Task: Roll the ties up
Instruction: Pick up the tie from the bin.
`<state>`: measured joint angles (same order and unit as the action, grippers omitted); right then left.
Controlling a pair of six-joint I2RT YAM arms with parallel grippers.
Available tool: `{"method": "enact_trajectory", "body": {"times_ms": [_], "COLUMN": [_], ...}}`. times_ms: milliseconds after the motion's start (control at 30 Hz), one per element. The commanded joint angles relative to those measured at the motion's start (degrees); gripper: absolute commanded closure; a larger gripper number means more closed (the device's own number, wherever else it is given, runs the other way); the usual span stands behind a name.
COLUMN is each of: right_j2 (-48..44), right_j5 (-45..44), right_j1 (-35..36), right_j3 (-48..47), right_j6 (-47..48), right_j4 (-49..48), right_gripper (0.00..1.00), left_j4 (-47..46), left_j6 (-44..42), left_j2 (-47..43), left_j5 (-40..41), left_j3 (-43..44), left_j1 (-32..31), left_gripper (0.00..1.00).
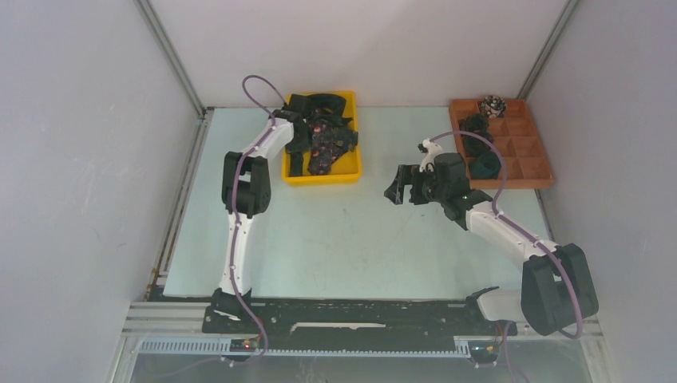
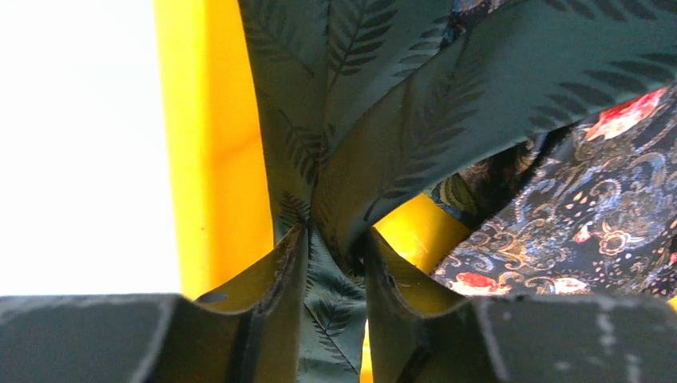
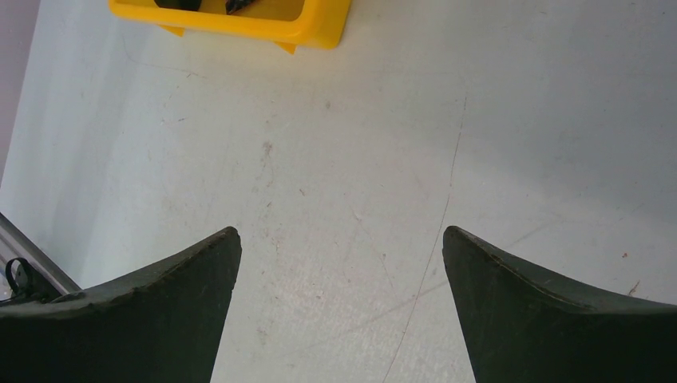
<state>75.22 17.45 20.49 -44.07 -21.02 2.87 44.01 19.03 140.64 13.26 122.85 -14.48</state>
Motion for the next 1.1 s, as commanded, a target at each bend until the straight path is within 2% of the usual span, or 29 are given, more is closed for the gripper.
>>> {"method": "enact_trajectory", "body": {"times_ms": [0, 100, 167, 567, 800, 1067], "right_j2": [0.23, 0.20, 0.20, -1.30, -7.99, -18.64], "right_j5": [0.63, 0.65, 0.65, 1.65, 2.85, 0.72], "right_j1": [-0.27, -0.28, -0.29, -0.39, -0.14, -0.57], "right_j3": [-2.16, -2.16, -2.16, -2.16, -2.16, -4.36], "right_j6": [-0.16, -0.15, -0.16, 0.15, -2.07, -4.56], "right_j4": [-2.04, -1.99, -1.99, -1.66, -1.04, 4.29], "right_gripper": [0.00, 0.00, 0.00, 0.00, 0.00, 0.00], "left_j4": [3.88, 3.64, 3.72, 4.92, 10.59, 11.58], "left_j6": [1.38, 0.93, 0.48, -3.43, -3.72, -0.36], "left_j2": [0.06, 0.22, 0.09, -15.74, -22.96, -35.00], "left_j5": [3.07, 4.05, 4.91, 2.05, -1.81, -11.91], "left_j3": [1.72, 1.85, 2.32, 7.02, 8.65, 1.21], "left_j1": [1.09, 1.18, 1.26, 0.50, -0.16, -5.50], "left_gripper": [0.68, 0.92, 1.00, 1.00, 1.00, 1.00]}}
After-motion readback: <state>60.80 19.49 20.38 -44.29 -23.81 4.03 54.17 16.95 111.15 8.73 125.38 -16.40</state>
